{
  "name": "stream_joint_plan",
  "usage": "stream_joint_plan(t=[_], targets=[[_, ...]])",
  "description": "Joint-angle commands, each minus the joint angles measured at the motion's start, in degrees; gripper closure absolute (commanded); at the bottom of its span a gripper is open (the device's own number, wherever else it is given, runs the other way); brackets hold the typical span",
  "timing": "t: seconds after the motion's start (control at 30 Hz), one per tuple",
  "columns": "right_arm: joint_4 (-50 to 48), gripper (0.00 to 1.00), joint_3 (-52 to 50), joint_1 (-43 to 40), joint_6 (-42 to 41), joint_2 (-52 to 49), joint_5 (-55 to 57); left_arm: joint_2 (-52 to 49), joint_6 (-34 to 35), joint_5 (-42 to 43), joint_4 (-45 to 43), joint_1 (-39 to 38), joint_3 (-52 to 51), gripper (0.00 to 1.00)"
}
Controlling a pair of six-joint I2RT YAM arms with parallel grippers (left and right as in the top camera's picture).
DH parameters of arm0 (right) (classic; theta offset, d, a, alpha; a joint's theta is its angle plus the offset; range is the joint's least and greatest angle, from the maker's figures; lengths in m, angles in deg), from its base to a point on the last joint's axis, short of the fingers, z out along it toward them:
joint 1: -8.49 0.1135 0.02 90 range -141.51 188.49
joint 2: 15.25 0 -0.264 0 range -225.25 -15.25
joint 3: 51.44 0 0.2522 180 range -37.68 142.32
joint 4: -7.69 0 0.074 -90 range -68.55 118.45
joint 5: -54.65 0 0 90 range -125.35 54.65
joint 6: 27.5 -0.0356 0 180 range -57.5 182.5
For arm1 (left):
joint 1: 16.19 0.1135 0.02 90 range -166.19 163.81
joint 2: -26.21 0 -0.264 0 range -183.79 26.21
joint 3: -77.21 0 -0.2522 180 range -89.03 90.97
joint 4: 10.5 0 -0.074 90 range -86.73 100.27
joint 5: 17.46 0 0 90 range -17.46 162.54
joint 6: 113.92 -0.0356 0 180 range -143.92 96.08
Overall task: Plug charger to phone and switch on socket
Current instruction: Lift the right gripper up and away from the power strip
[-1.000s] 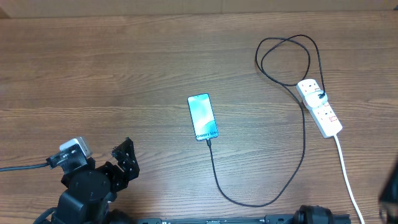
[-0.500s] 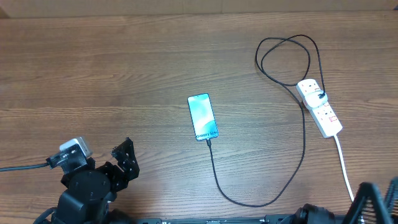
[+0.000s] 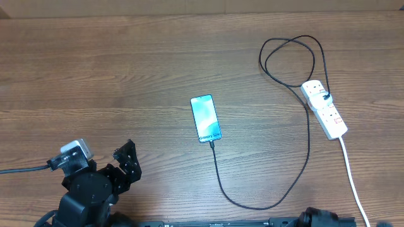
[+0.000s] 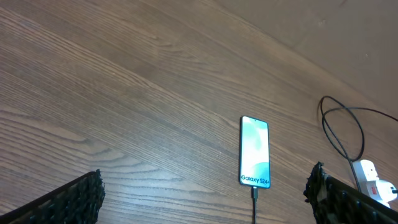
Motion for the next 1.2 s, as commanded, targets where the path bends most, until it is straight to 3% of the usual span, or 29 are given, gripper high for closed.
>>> stream_joint_plan(t=[0.0, 0.37, 0.6, 1.07, 1.17], targets=[[0.26, 0.0, -0.04, 1.84, 0.07, 1.88, 2.34, 0.28, 0.94, 0.07, -0.2, -0.46, -0.26, 0.0], [-3.58, 0.0, 0.55, 4.37, 0.02, 1.84, 3.48, 0.24, 0.94, 0.07, 0.04, -0.46, -0.26, 0.0], [-13.75, 0.0, -0.81, 4.85, 0.02, 1.79, 19.17, 0.24, 0.94, 0.07, 0.02, -0.46, -0.26, 0.01], [-40.28, 0.0, -20.94, 4.87, 0.04, 1.77, 37.73, 0.24, 0.94, 0.07, 0.04, -0.46, -0.26, 0.01], [-42.18, 0.0, -26.47, 4.87, 0.0, 1.77, 40.04, 0.24, 0.94, 0.07, 0.02, -0.46, -0.26, 0.0]])
